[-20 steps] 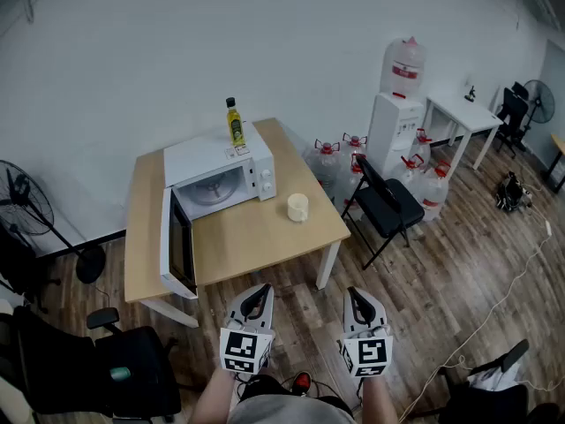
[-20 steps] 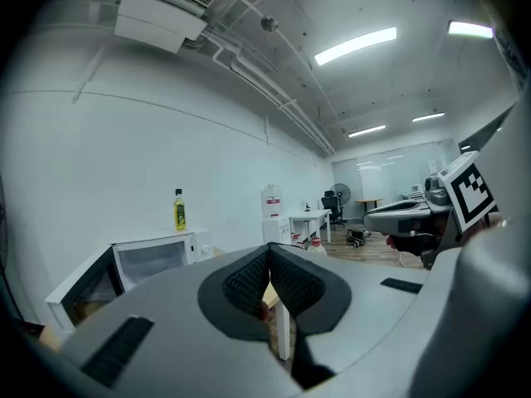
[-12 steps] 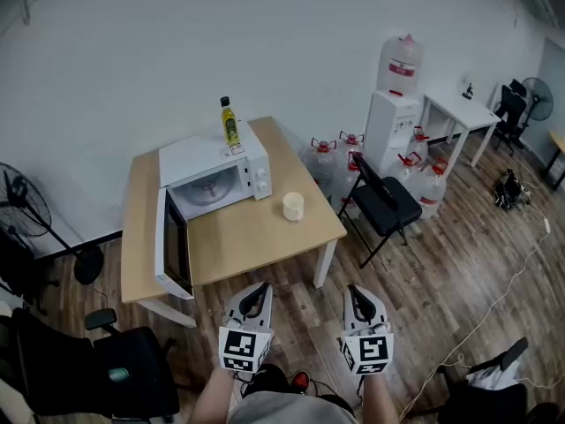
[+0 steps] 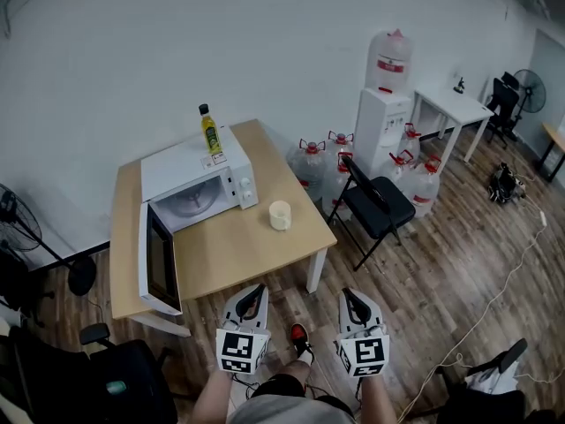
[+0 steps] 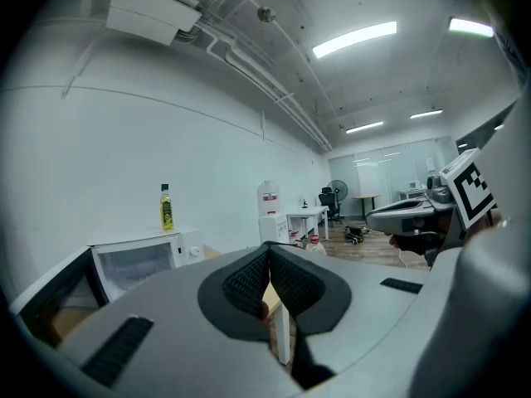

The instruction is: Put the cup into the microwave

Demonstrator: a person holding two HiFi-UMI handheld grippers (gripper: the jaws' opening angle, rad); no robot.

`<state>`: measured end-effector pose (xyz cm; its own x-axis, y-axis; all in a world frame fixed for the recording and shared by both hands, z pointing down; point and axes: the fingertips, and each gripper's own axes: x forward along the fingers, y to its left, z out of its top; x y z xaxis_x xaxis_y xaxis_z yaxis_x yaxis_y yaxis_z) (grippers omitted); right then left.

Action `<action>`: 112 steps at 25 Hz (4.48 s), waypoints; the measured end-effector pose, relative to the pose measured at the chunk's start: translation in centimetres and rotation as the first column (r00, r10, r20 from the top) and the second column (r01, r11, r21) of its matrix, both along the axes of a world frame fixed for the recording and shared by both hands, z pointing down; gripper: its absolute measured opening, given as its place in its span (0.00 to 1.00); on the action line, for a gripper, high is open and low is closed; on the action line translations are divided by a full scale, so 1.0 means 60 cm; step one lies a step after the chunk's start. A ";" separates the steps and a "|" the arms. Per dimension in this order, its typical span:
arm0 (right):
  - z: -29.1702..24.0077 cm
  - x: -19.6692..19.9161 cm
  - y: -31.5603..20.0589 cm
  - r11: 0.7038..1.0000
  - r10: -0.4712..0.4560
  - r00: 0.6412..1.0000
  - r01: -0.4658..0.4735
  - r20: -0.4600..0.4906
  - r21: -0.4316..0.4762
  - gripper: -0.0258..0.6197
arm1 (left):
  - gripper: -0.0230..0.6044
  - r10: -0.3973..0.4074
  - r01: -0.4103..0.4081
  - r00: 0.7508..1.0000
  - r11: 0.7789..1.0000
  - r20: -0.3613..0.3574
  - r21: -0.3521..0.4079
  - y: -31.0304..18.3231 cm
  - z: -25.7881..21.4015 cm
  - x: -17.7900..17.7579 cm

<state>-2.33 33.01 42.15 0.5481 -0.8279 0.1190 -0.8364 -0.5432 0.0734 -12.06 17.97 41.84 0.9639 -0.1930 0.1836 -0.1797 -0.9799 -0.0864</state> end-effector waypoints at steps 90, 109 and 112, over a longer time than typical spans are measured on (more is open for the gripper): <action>0.437 0.293 -0.542 0.543 -0.735 0.583 0.812 0.345 -0.215 0.11 | 0.07 -0.679 0.762 0.641 0.619 0.358 -0.190 -0.324 0.370 0.194; 0.351 0.290 -0.554 0.496 -0.797 0.537 0.843 0.277 -0.208 0.09 | 0.07 -0.723 0.774 0.629 0.618 0.285 -0.142 -0.336 0.282 0.194; 0.317 0.284 -0.558 0.482 -0.817 0.517 0.855 0.253 -0.193 0.09 | 0.07 -0.736 0.778 0.624 0.615 0.261 -0.126 -0.337 0.251 0.195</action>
